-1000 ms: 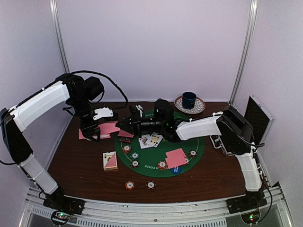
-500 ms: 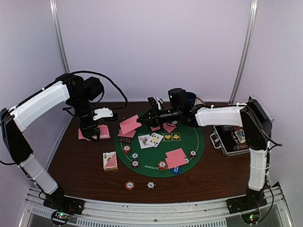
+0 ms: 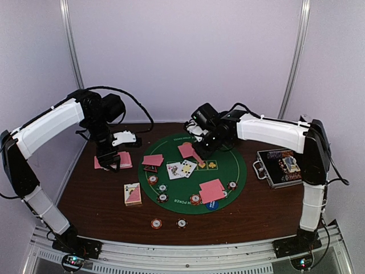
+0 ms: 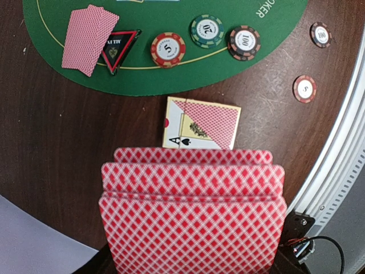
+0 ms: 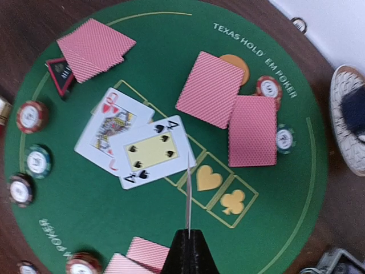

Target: Distribute texas hold em gaming equipment

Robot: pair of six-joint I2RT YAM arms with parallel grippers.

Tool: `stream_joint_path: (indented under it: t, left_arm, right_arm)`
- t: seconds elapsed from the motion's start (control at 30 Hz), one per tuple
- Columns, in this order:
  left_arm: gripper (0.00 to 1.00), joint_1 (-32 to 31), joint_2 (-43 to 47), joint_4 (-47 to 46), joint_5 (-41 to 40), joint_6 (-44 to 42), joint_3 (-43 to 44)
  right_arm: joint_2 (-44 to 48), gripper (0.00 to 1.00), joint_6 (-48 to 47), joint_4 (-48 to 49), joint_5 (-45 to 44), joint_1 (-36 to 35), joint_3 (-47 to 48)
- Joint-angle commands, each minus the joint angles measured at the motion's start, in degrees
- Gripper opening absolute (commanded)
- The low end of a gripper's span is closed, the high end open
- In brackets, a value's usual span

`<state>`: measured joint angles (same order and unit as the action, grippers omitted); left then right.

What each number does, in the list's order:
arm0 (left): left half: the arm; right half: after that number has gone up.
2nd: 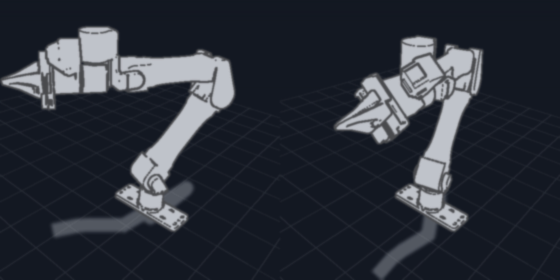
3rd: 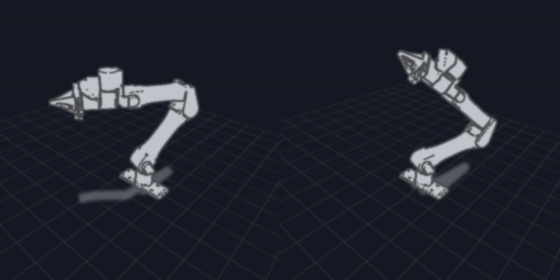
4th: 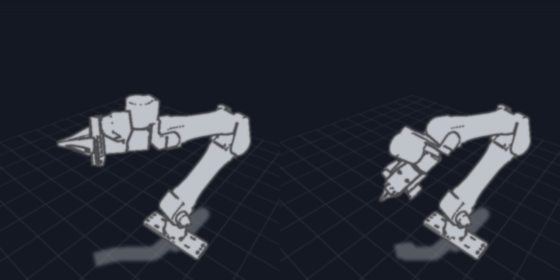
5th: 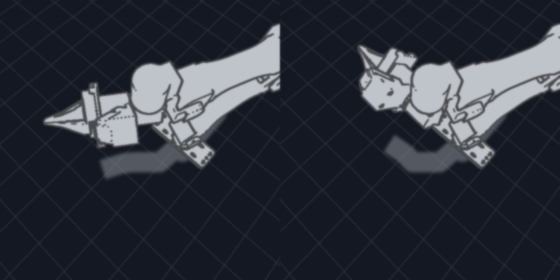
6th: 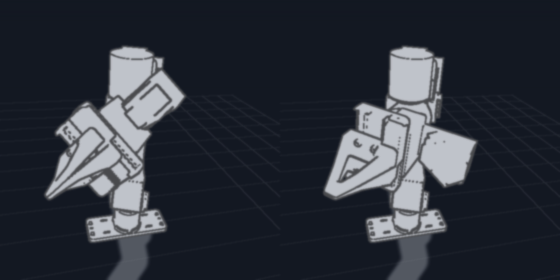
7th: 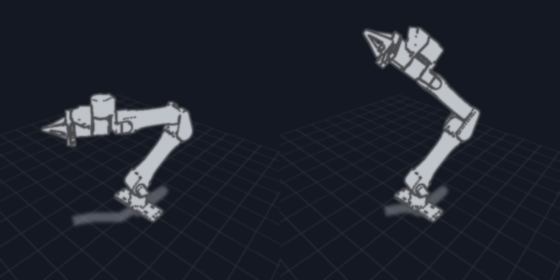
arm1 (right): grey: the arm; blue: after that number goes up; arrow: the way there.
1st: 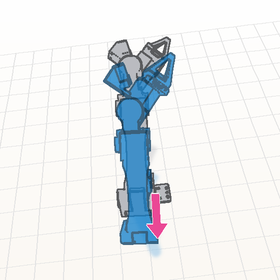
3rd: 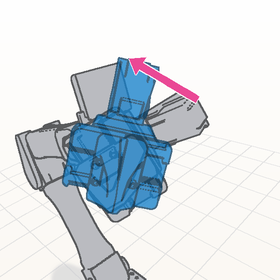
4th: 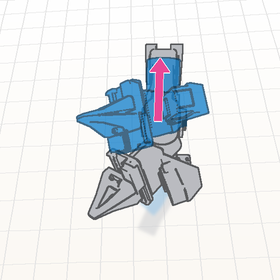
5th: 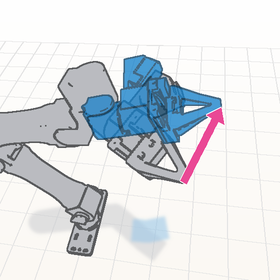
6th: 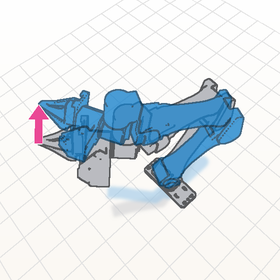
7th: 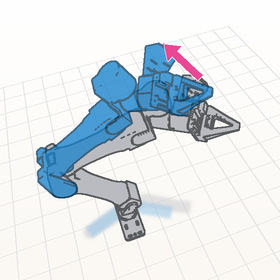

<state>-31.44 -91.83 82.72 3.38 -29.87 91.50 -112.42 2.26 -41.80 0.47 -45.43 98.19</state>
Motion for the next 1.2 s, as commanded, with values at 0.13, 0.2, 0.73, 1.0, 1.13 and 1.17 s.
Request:
stream_joint_path:
  t: [0.13,0.2,0.73,1.0,1.13,1.17]
  left_arm:
    - [0.0,0.33,1.26,0.24,0.48,0.0,0.17]
    - [0.0,0.33,1.3,0.24,0.39,-0.02,0.17]
    - [0.0,0.33,1.24,0.51,0.36,0.03,0.86]
    - [0.0,0.33,1.39,0.62,0.21,-0.02,0.65]
    - [0.0,0.33,1.39,0.72,0.3,-0.02,0.69]
    - [0.0,0.33,1.47,0.78,0.29,-0.02,0.65]
  right_arm:
    - [-4.41,0.0,-22.62,7.66,-33.26,-7.28,-3.24]
    - [-6.25,0.0,-24.79,9.66,-34.6,-7.98,-3.24]
    - [-13.45,0.0,-28.25,13.36,-35.49,-11.98,-3.56]
    - [-12.38,0.32,-25.91,11.51,-31.97,-13.2,-4.8]
    - [-11.62,0.57,-24.46,10.32,-31.22,-13.28,-5.64]
    - [-11.18,0.66,-24.01,10.38,-31.11,-13.28,-6.09]
